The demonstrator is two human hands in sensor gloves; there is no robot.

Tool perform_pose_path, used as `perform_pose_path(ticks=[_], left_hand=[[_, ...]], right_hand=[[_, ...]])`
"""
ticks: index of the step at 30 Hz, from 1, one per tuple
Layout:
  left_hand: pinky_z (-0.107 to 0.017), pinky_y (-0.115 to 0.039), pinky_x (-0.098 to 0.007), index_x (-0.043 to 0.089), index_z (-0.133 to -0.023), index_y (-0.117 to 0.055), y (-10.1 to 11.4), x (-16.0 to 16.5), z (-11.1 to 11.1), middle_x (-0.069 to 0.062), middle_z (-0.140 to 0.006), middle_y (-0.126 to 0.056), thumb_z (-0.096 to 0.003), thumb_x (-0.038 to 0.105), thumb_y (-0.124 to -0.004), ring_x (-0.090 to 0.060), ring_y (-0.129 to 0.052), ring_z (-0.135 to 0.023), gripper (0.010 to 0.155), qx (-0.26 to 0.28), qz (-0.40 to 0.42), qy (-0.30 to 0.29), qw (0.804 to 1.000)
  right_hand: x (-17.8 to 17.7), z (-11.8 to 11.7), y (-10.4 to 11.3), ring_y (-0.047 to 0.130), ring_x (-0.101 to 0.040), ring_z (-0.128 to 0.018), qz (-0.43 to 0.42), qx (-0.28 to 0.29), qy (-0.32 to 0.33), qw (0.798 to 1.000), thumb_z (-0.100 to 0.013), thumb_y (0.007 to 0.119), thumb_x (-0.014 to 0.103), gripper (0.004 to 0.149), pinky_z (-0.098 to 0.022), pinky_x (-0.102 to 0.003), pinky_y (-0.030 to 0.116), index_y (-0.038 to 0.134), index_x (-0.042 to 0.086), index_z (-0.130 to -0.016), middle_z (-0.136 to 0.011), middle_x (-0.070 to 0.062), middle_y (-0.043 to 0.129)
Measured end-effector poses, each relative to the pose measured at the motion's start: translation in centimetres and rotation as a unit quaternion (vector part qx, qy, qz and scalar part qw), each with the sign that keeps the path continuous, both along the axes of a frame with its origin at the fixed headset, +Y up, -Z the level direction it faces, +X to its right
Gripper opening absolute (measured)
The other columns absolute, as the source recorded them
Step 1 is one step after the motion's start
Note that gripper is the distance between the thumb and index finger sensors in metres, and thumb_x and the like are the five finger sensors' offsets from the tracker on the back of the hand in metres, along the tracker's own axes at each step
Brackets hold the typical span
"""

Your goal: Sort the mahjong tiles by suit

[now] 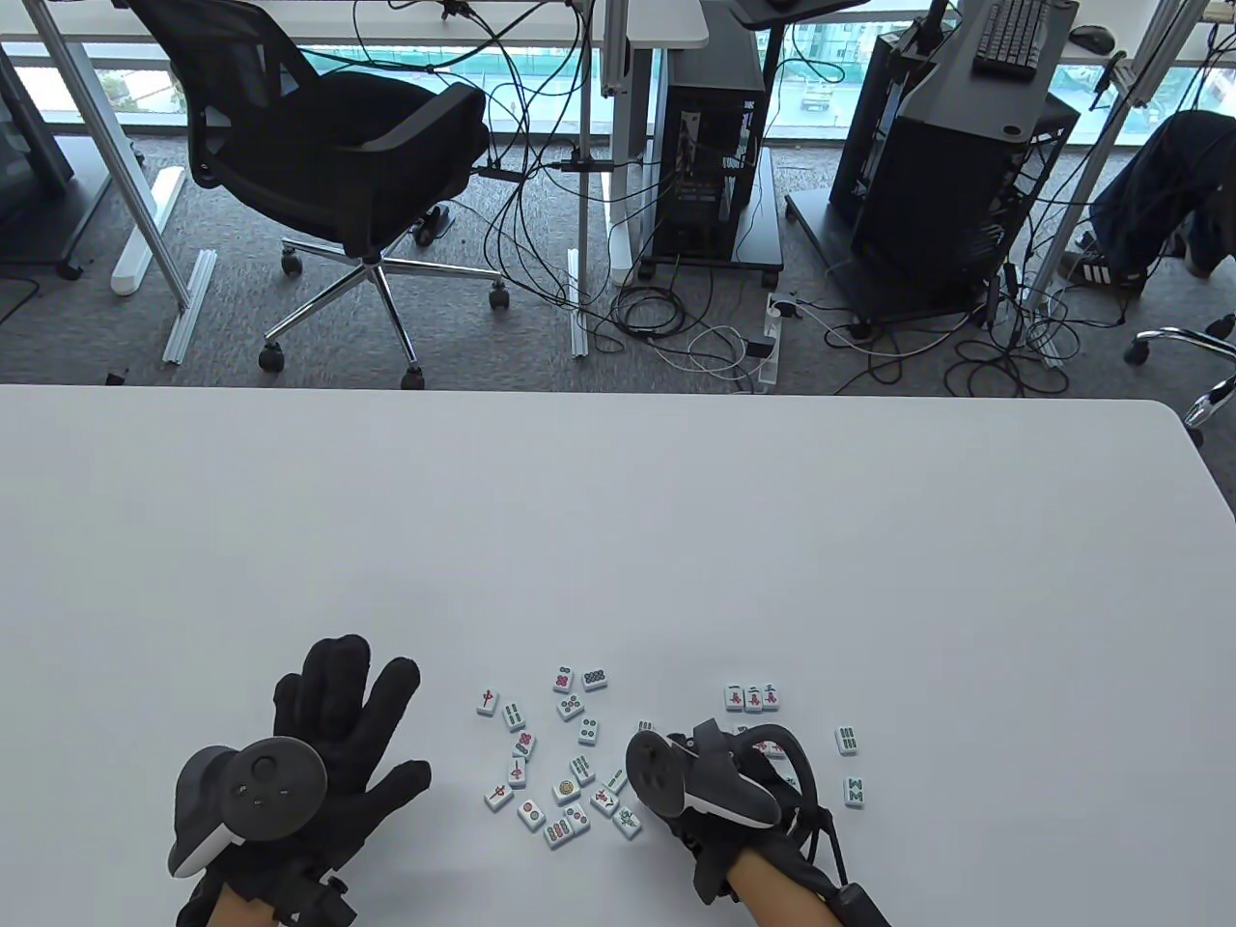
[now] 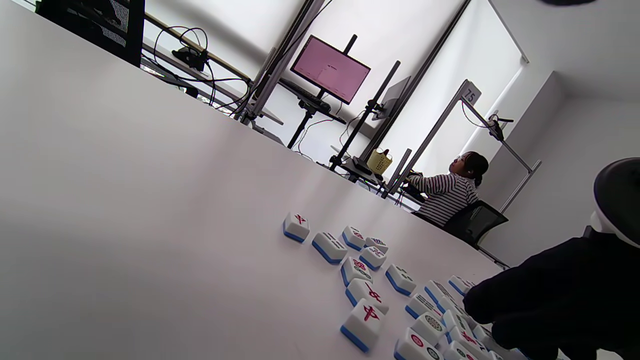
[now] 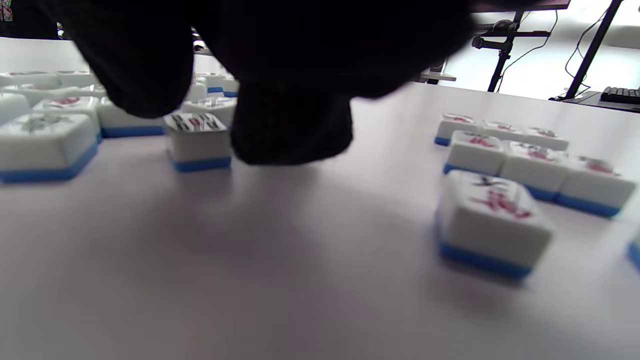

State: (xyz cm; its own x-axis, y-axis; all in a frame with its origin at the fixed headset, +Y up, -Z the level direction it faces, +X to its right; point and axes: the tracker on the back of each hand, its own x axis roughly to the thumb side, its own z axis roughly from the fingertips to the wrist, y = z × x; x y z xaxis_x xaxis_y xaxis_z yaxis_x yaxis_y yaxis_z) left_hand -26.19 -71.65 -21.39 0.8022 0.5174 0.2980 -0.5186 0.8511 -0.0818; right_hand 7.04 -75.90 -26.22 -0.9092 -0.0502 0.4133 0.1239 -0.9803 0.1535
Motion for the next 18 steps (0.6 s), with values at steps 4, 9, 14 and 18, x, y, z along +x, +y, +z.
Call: perform_pose_path(ticks=[4, 9, 14, 18], left_hand=[[-0.073, 0.006, -0.055, 0.046, -0.109, -0.014, 0.0, 0.0, 0.0, 0.017, -0.108, 0.017, -0.0447, 0.076, -0.055, -0.017, 0.017, -0.108, 0.082, 0.001, 0.001, -0.001, 1.000], [-0.073, 0.006, -0.055, 0.046, -0.109, -0.015, 0.0, 0.0, 0.0, 0.017, -0.109, 0.017, -0.0446, 0.075, -0.056, -0.017, 0.017, -0.108, 0.082, 0.002, 0.002, 0.000, 1.000], [-0.073, 0.006, -0.055, 0.046, -0.109, -0.015, 0.0, -0.1, 0.0, 0.017, -0.108, 0.017, -0.0448, 0.075, -0.056, -0.017, 0.017, -0.108, 0.082, 0.002, 0.004, 0.002, 1.000], [-0.073, 0.006, -0.055, 0.046, -0.109, -0.015, 0.0, -0.1, 0.0, 0.017, -0.108, 0.017, -0.0446, 0.076, -0.056, -0.017, 0.017, -0.108, 0.082, 0.001, 0.002, 0.002, 1.000]], right_hand=[[-0.2, 0.1, -0.3, 0.089, -0.011, -0.009, 0.016, 0.002, -0.001, 1.000, -0.047, 0.079, 0.044, 0.050, -0.006, -0.027, 0.080, 0.088, 0.005, -0.076, -0.038, -0.004, 0.098], [0.3, 0.1, -0.2, 0.088, -0.011, -0.005, 0.014, -0.031, -0.037, 0.999, -0.049, 0.076, 0.045, 0.050, -0.002, -0.027, 0.080, 0.089, 0.001, -0.070, -0.033, -0.004, 0.099], [0.6, 0.7, 1.0, 0.090, -0.014, -0.011, -0.012, 0.001, -0.031, 0.999, -0.046, 0.079, 0.046, 0.057, -0.007, -0.029, 0.081, 0.084, 0.002, -0.082, -0.041, -0.008, 0.099], [0.1, 1.2, 1.2, 0.091, -0.016, -0.018, 0.011, -0.018, 0.006, 1.000, -0.042, 0.088, 0.037, 0.062, -0.013, -0.030, 0.082, 0.076, 0.006, -0.094, -0.050, -0.009, 0.097]])
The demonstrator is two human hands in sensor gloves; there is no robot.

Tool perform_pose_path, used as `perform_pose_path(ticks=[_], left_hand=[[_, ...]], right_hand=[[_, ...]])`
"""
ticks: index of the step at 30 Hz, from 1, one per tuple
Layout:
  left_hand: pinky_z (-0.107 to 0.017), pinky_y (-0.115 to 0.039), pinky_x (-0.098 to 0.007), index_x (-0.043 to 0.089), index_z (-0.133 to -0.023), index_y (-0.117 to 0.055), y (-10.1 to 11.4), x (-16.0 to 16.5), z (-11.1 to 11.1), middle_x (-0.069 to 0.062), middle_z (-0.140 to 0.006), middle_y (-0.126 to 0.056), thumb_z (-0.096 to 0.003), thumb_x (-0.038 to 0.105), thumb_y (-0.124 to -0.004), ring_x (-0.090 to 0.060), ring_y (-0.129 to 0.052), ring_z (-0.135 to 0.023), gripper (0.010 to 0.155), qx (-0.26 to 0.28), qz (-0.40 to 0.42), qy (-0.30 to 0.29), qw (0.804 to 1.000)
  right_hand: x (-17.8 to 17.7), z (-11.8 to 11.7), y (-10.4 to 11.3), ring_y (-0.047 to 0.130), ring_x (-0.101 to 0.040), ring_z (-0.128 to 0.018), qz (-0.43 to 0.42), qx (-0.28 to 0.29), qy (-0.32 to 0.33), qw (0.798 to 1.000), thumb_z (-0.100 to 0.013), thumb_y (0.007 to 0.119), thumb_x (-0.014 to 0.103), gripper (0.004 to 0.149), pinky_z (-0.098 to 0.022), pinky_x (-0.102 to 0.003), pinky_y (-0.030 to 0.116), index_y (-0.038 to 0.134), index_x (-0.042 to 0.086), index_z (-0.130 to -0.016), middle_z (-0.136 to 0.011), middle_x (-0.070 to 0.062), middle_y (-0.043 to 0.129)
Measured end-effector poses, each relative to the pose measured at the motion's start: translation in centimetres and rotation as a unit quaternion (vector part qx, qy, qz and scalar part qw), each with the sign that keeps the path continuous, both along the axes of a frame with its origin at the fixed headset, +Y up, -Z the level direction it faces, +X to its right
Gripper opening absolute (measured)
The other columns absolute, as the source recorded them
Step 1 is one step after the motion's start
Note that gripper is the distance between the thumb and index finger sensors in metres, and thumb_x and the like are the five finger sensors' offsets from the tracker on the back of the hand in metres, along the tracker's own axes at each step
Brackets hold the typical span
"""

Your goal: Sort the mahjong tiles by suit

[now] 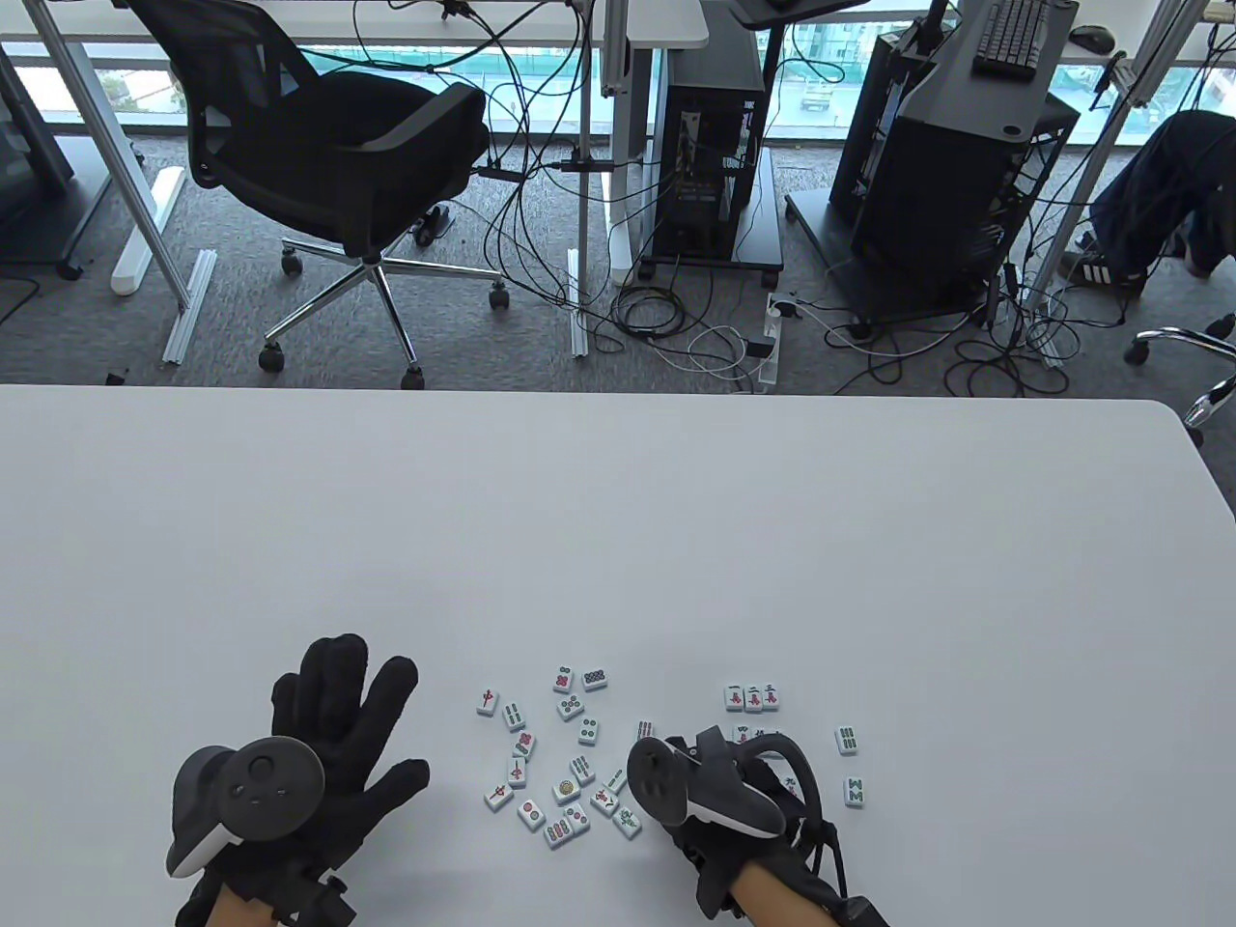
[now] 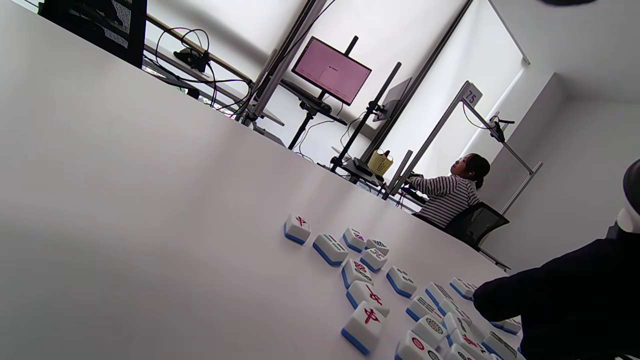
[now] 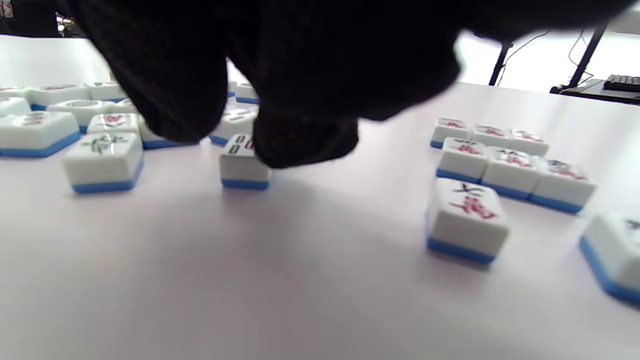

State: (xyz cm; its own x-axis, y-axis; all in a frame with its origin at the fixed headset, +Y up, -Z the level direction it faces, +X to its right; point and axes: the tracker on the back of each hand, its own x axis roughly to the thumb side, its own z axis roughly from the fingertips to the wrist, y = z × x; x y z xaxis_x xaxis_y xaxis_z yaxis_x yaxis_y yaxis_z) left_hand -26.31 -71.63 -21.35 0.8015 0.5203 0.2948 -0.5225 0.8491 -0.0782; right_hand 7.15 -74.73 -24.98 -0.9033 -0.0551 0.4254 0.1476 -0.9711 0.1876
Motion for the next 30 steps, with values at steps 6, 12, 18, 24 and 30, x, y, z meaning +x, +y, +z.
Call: perform_pose_path(ticks=[6, 12, 18, 24, 30], left_hand=[[-0.073, 0.006, -0.055, 0.046, -0.109, -0.015, 0.1, 0.0, 0.0, 0.017, -0.108, 0.017, -0.0446, 0.076, -0.056, -0.017, 0.017, -0.108, 0.082, -0.001, -0.001, 0.000, 1.000], [-0.073, 0.005, -0.055, 0.046, -0.109, -0.015, 0.1, 0.0, 0.0, 0.017, -0.109, 0.016, -0.0447, 0.076, -0.056, -0.017, 0.017, -0.108, 0.082, -0.003, -0.003, 0.000, 1.000], [-0.073, 0.005, -0.055, 0.046, -0.109, -0.015, 0.1, 0.0, 0.0, 0.017, -0.108, 0.016, -0.0447, 0.075, -0.056, -0.017, 0.017, -0.108, 0.082, -0.002, -0.004, 0.000, 1.000], [-0.073, 0.005, -0.055, 0.046, -0.109, -0.015, 0.1, 0.0, 0.0, 0.017, -0.108, 0.017, -0.0446, 0.075, -0.056, -0.017, 0.017, -0.108, 0.082, 0.000, -0.001, 0.000, 1.000], [-0.073, 0.005, -0.055, 0.046, -0.109, -0.015, 0.1, 0.0, 0.0, 0.017, -0.108, 0.017, -0.0445, 0.076, -0.056, -0.017, 0.017, -0.108, 0.082, -0.002, -0.001, 0.001, 1.000]], right_hand=[[-0.6, 0.1, -1.4, 0.091, -0.014, -0.019, 0.047, -0.002, 0.024, 0.999, -0.042, 0.088, 0.033, 0.062, -0.014, -0.029, 0.082, 0.072, 0.008, -0.097, -0.050, -0.006, 0.097], [-0.9, 0.3, -1.7, 0.091, -0.013, -0.016, 0.048, 0.011, 0.038, 0.998, -0.043, 0.086, 0.032, 0.058, -0.012, -0.029, 0.082, 0.075, 0.003, -0.092, -0.048, -0.006, 0.097], [-0.4, 0.1, -1.7, 0.090, -0.012, -0.015, 0.029, 0.007, 0.052, 0.998, -0.043, 0.086, 0.035, 0.059, -0.011, -0.027, 0.082, 0.075, 0.002, -0.091, -0.046, -0.005, 0.097], [1.5, -0.5, 0.6, 0.090, -0.012, -0.015, -0.071, 0.020, 0.042, 0.996, -0.041, 0.088, 0.034, 0.058, -0.011, -0.028, 0.082, 0.077, 0.004, -0.090, -0.046, -0.005, 0.097], [6.5, -2.4, 4.6, 0.091, -0.013, -0.017, -0.084, 0.073, -0.007, 0.994, -0.042, 0.088, 0.033, 0.058, -0.012, -0.028, 0.082, 0.076, 0.006, -0.091, -0.047, -0.005, 0.097]])
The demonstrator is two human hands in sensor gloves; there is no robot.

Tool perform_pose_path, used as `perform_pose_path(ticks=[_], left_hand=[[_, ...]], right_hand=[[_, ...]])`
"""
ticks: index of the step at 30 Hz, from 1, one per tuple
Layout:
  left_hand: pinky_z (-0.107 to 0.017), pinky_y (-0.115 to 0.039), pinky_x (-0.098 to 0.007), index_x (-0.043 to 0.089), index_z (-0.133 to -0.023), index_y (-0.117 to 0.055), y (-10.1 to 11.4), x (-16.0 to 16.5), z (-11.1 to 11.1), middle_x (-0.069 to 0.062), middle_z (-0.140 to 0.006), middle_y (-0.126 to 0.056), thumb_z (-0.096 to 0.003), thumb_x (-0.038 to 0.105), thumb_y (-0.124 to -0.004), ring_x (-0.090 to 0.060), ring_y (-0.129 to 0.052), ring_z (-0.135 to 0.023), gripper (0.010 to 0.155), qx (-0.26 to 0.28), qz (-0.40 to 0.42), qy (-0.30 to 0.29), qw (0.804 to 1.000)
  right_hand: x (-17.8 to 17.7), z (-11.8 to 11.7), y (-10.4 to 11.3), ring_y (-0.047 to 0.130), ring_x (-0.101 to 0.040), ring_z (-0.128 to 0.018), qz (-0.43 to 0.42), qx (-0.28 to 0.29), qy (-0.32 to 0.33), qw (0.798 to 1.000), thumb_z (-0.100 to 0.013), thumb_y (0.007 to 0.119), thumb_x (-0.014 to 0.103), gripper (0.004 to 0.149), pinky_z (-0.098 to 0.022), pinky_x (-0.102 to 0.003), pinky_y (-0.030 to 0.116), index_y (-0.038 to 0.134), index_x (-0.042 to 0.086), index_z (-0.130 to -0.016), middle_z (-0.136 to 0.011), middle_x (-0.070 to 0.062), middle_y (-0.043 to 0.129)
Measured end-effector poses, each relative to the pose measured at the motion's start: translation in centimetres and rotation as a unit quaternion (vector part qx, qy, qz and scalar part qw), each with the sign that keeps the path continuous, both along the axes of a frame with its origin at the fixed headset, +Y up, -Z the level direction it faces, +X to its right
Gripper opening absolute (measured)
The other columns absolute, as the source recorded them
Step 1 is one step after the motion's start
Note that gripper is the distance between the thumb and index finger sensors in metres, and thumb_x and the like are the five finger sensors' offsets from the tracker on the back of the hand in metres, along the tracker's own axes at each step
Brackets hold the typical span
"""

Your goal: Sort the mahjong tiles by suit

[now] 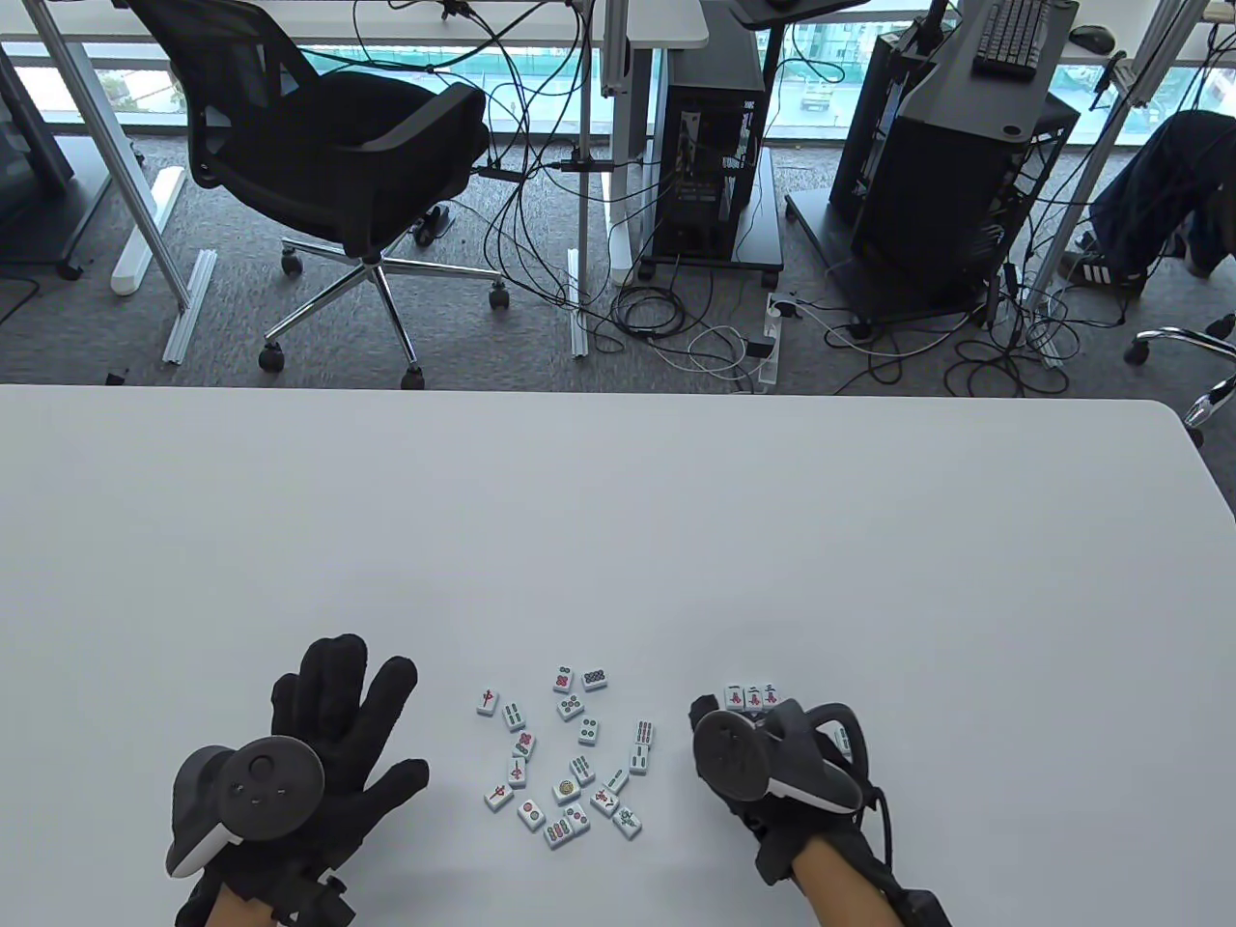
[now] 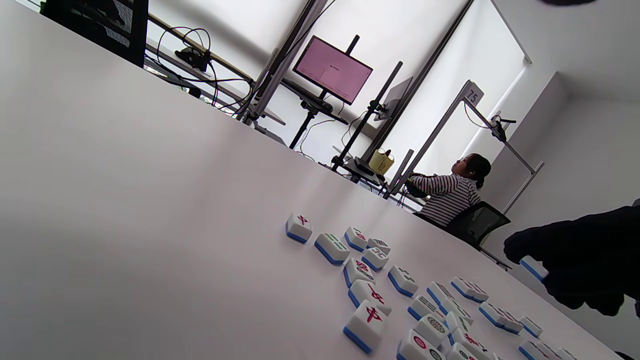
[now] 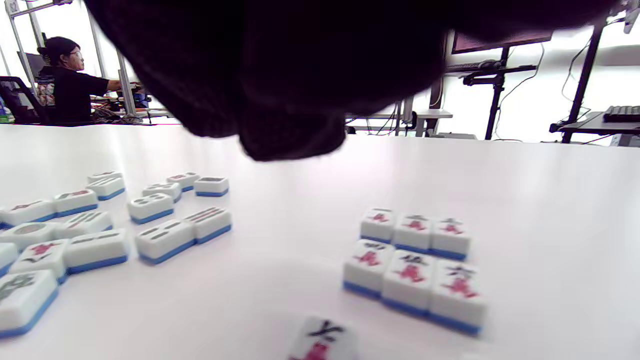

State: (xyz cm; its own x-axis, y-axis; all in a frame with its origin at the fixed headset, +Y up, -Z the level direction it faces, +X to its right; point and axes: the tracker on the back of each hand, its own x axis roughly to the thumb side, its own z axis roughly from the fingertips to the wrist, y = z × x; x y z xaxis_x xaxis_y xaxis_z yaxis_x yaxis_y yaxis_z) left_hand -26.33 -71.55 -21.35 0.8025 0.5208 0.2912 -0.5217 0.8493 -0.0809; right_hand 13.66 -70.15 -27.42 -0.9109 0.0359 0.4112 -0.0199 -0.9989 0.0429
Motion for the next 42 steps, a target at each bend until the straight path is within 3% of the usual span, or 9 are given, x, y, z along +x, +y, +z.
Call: perform_pose_path(ticks=[4, 9, 14, 27, 35, 42], left_hand=[[-0.074, 0.005, -0.055, 0.046, -0.109, -0.015, 0.0, 0.0, 0.0, 0.017, -0.108, 0.017, -0.0446, 0.076, -0.056, -0.017, 0.017, -0.108, 0.082, 0.000, -0.001, 0.001, 1.000], [-0.074, 0.005, -0.055, 0.046, -0.109, -0.015, 0.0, -0.1, 0.0, 0.017, -0.108, 0.016, -0.0447, 0.075, -0.056, -0.017, 0.017, -0.108, 0.082, -0.001, 0.000, 0.003, 1.000], [-0.074, 0.005, -0.055, 0.046, -0.109, -0.015, 0.0, 0.0, -0.1, 0.017, -0.109, 0.016, -0.0446, 0.076, -0.056, -0.017, 0.017, -0.108, 0.082, -0.005, -0.003, 0.003, 1.000], [-0.074, 0.005, -0.055, 0.046, -0.110, -0.016, -0.1, 0.0, -0.2, 0.017, -0.109, 0.016, -0.0447, 0.075, -0.056, -0.017, 0.016, -0.108, 0.082, -0.008, -0.005, 0.004, 1.000], [-0.073, 0.005, -0.055, 0.046, -0.110, -0.016, 0.0, 0.0, -0.2, 0.017, -0.109, 0.016, -0.0447, 0.075, -0.056, -0.017, 0.016, -0.108, 0.082, -0.007, -0.003, 0.003, 1.000], [-0.073, 0.005, -0.055, 0.046, -0.110, -0.016, 0.0, 0.0, -0.2, 0.017, -0.109, 0.016, -0.0447, 0.075, -0.056, -0.017, 0.016, -0.108, 0.082, -0.007, -0.002, 0.003, 1.000]], right_hand=[[3.4, -1.4, 0.0, 0.091, -0.012, -0.017, 0.039, -0.006, -0.036, 0.999, -0.042, 0.087, 0.034, 0.057, -0.012, -0.028, 0.082, 0.077, 0.008, -0.092, -0.047, -0.005, 0.097], [6.4, -2.1, -2.7, 0.091, -0.013, -0.018, 0.088, -0.043, -0.055, 0.994, -0.042, 0.087, 0.034, 0.057, -0.014, -0.028, 0.083, 0.076, 0.008, -0.092, -0.049, -0.004, 0.097], [6.9, -2.1, -4.4, 0.091, -0.012, -0.016, 0.115, -0.042, -0.058, 0.991, -0.042, 0.087, 0.034, 0.057, -0.012, -0.027, 0.082, 0.077, 0.009, -0.092, -0.047, -0.004, 0.097], [6.5, -2.9, -5.9, 0.089, -0.010, -0.013, 0.152, -0.060, -0.076, 0.984, -0.042, 0.087, 0.035, 0.056, -0.010, -0.026, 0.081, 0.078, 0.010, -0.092, -0.043, -0.003, 0.097], [6.3, -2.7, -5.7, 0.089, -0.011, -0.014, 0.170, -0.061, -0.082, 0.980, -0.042, 0.087, 0.033, 0.058, -0.010, -0.027, 0.081, 0.075, 0.009, -0.093, -0.045, -0.004, 0.097], [4.4, -2.5, -3.2, 0.090, -0.013, -0.016, 0.113, -0.033, -0.069, 0.991, -0.043, 0.086, 0.034, 0.059, -0.012, -0.028, 0.082, 0.075, 0.009, -0.094, -0.048, -0.005, 0.097]])
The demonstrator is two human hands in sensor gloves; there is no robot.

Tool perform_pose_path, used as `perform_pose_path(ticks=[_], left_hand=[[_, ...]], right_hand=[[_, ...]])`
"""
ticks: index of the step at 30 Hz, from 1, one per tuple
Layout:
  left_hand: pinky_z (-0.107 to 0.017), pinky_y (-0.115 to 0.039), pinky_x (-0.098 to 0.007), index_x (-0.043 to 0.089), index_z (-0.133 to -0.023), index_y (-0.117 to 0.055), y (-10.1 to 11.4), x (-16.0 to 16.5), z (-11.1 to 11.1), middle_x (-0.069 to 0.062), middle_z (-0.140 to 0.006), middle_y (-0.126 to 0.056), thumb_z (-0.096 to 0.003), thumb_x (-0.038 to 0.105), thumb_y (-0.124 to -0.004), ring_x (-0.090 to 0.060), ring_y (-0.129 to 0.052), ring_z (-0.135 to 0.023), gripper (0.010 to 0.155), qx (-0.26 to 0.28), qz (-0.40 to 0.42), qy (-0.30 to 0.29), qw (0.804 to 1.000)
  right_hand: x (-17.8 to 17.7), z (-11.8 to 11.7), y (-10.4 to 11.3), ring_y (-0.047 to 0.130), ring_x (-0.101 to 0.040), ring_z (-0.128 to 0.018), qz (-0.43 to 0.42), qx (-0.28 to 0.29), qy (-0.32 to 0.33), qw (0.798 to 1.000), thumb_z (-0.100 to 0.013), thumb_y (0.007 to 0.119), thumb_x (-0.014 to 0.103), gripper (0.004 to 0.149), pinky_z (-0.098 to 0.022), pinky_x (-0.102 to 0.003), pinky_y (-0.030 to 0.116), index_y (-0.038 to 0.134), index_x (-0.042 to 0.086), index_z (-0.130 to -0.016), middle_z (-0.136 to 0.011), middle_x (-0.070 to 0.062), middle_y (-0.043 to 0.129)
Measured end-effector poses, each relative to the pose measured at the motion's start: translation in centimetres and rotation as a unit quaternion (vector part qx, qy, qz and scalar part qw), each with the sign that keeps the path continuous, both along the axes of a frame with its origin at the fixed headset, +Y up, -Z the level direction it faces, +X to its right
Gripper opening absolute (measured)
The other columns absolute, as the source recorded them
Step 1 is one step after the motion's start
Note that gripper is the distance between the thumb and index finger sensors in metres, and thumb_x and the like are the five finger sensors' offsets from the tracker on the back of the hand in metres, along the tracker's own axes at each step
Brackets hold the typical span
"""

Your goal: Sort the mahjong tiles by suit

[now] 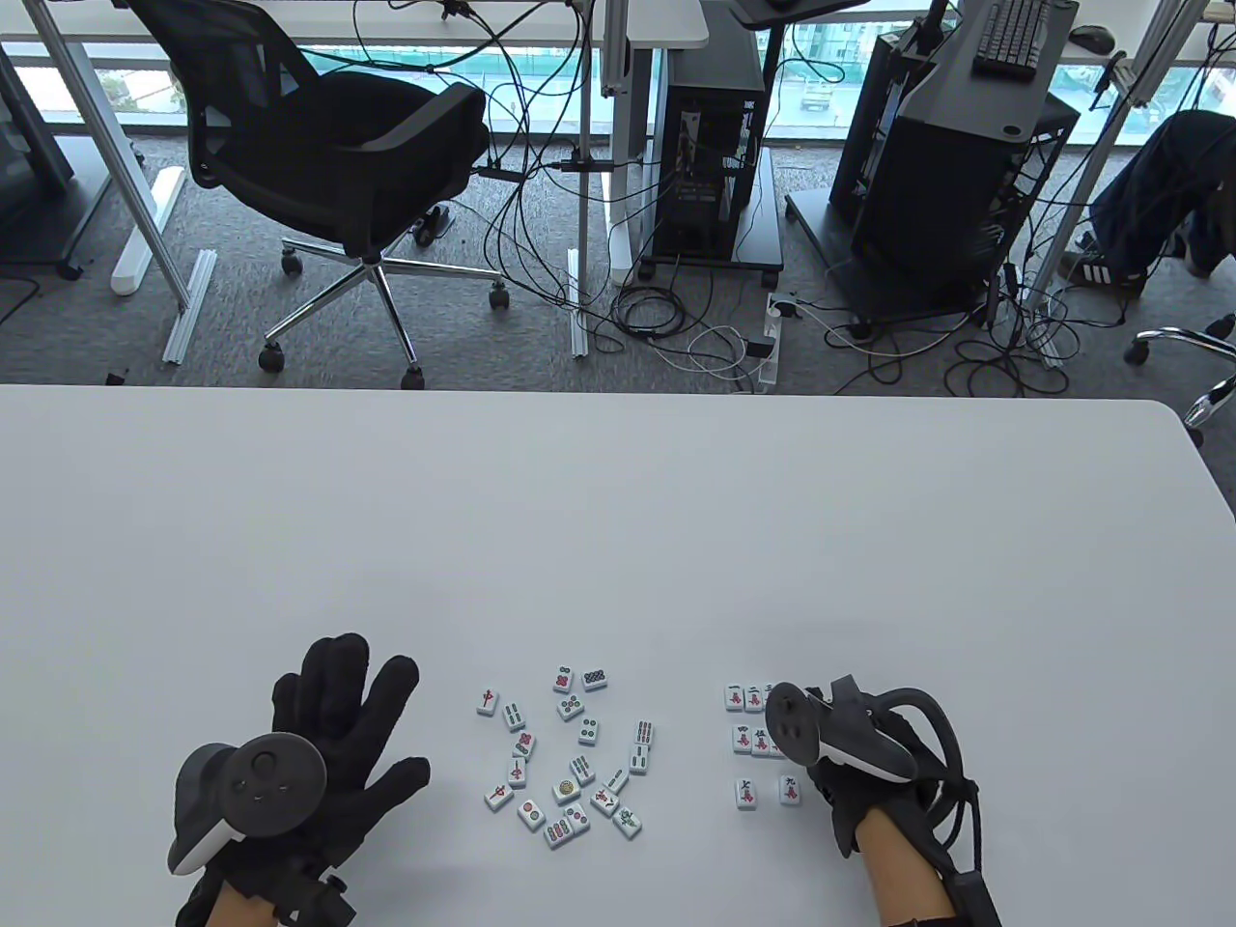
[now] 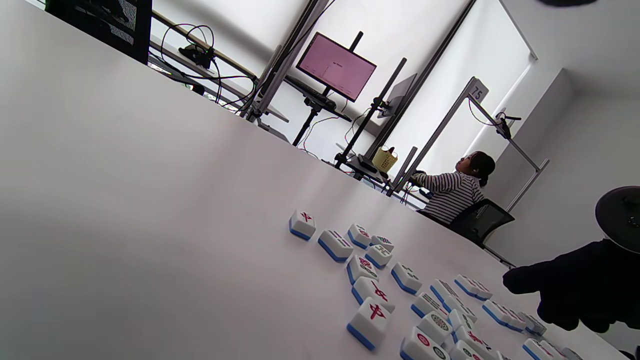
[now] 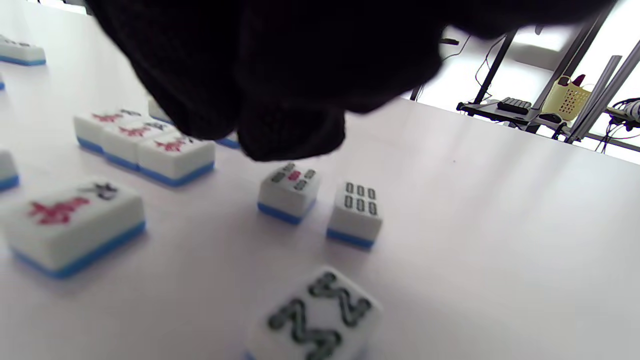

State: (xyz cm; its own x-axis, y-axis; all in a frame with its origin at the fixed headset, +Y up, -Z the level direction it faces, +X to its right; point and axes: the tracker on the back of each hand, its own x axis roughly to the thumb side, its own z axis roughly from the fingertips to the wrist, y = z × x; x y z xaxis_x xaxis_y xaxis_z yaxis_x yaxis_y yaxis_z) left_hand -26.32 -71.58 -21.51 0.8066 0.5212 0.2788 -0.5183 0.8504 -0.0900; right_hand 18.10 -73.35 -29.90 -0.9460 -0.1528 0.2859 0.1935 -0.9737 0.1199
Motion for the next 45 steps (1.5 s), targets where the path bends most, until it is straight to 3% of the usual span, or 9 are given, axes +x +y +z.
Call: perform_pose_path(ticks=[5, 11, 16, 19, 23, 27, 30, 33, 45], left_hand=[[-0.074, 0.005, -0.055, 0.046, -0.110, -0.016, 0.0, 0.0, 0.0, 0.017, -0.109, 0.016, -0.0447, 0.075, -0.056, -0.017, 0.016, -0.108, 0.082, 0.000, 0.000, 0.000, 1.000], [-0.074, 0.005, -0.055, 0.046, -0.110, -0.016, 0.0, -0.1, 0.1, 0.017, -0.109, 0.016, -0.0446, 0.075, -0.056, -0.017, 0.017, -0.108, 0.082, 0.003, 0.002, -0.001, 1.000], [-0.074, 0.005, -0.055, 0.046, -0.110, -0.015, 0.1, 0.0, 0.1, 0.017, -0.109, 0.016, -0.0446, 0.075, -0.056, -0.017, 0.017, -0.108, 0.082, 0.006, 0.006, -0.004, 1.000], [-0.074, 0.005, -0.055, 0.046, -0.110, -0.016, 0.0, 0.0, 0.1, 0.017, -0.109, 0.016, -0.0447, 0.075, -0.056, -0.017, 0.017, -0.108, 0.082, 0.006, 0.007, -0.006, 1.000], [-0.074, 0.005, -0.055, 0.046, -0.110, -0.016, 0.0, 0.0, 0.1, 0.017, -0.109, 0.016, -0.0446, 0.075, -0.056, -0.017, 0.017, -0.108, 0.082, 0.006, 0.009, -0.006, 1.000], [-0.074, 0.005, -0.055, 0.046, -0.110, -0.016, 0.1, -0.1, 0.1, 0.017, -0.109, 0.016, -0.0446, 0.075, -0.056, -0.017, 0.017, -0.108, 0.082, 0.009, 0.013, -0.004, 1.000], [-0.074, 0.005, -0.055, 0.046, -0.110, -0.016, 0.0, -0.1, 0.1, 0.017, -0.109, 0.016, -0.0447, 0.075, -0.056, -0.017, 0.017, -0.108, 0.082, 0.007, 0.011, -0.004, 1.000], [-0.074, 0.005, -0.055, 0.046, -0.110, -0.016, -0.1, -0.1, 0.1, 0.017, -0.109, 0.016, -0.0446, 0.075, -0.056, -0.017, 0.016, -0.108, 0.082, 0.005, 0.007, -0.005, 1.000], [-0.074, 0.005, -0.055, 0.046, -0.110, -0.016, -0.1, -0.3, 0.0, 0.017, -0.109, 0.016, -0.0446, 0.075, -0.056, -0.017, 0.016, -0.108, 0.082, 0.004, 0.010, -0.003, 1.000]], right_hand=[[-3.9, 0.1, 1.0, 0.090, -0.014, -0.016, -0.092, 0.011, 0.028, 0.995, -0.044, 0.084, 0.036, 0.057, -0.012, -0.029, 0.081, 0.076, 0.008, -0.093, -0.047, -0.006, 0.097], [-9.4, -0.5, -0.4, 0.090, -0.013, -0.013, -0.076, 0.003, 0.067, 0.995, -0.045, 0.082, 0.039, 0.056, -0.010, -0.028, 0.081, 0.079, 0.008, -0.091, -0.044, -0.006, 0.098], [-11.7, -1.5, -1.6, 0.089, -0.013, -0.013, -0.061, -0.028, 0.062, 0.996, -0.045, 0.081, 0.040, 0.055, -0.009, -0.028, 0.080, 0.080, 0.008, -0.090, -0.043, -0.006, 0.098], [-12.3, -2.1, -2.3, 0.089, -0.013, -0.012, -0.025, -0.025, 0.057, 0.998, -0.045, 0.081, 0.040, 0.054, -0.009, -0.028, 0.080, 0.081, 0.008, -0.089, -0.043, -0.006, 0.097], [-12.5, -2.3, -2.0, 0.089, -0.013, -0.012, -0.013, 0.021, 0.042, 0.999, -0.045, 0.081, 0.037, 0.052, -0.009, -0.028, 0.080, 0.081, 0.008, -0.088, -0.042, -0.006, 0.098], [-12.8, -1.8, -1.7, 0.089, -0.013, -0.013, -0.029, -0.020, 0.067, 0.997, -0.045, 0.083, 0.036, 0.053, -0.009, -0.028, 0.081, 0.080, 0.008, -0.090, -0.044, -0.007, 0.098], [-13.3, -1.3, -1.5, 0.089, -0.013, -0.013, -0.019, -0.011, 0.079, 0.997, -0.044, 0.084, 0.037, 0.055, -0.009, -0.028, 0.081, 0.080, 0.008, -0.090, -0.044, -0.006, 0.098], [-13.7, -1.4, -1.7, 0.089, -0.013, -0.014, -0.010, -0.037, 0.075, 0.996, -0.044, 0.084, 0.037, 0.056, -0.010, -0.028, 0.081, 0.079, 0.007, -0.091, -0.044, -0.007, 0.097], [-13.2, -2.7, -2.1, 0.090, -0.014, -0.015, -0.013, -0.032, 0.054, 0.998, -0.046, 0.081, 0.039, 0.055, -0.011, -0.029, 0.081, 0.079, 0.007, -0.091, -0.046, -0.007, 0.097]])
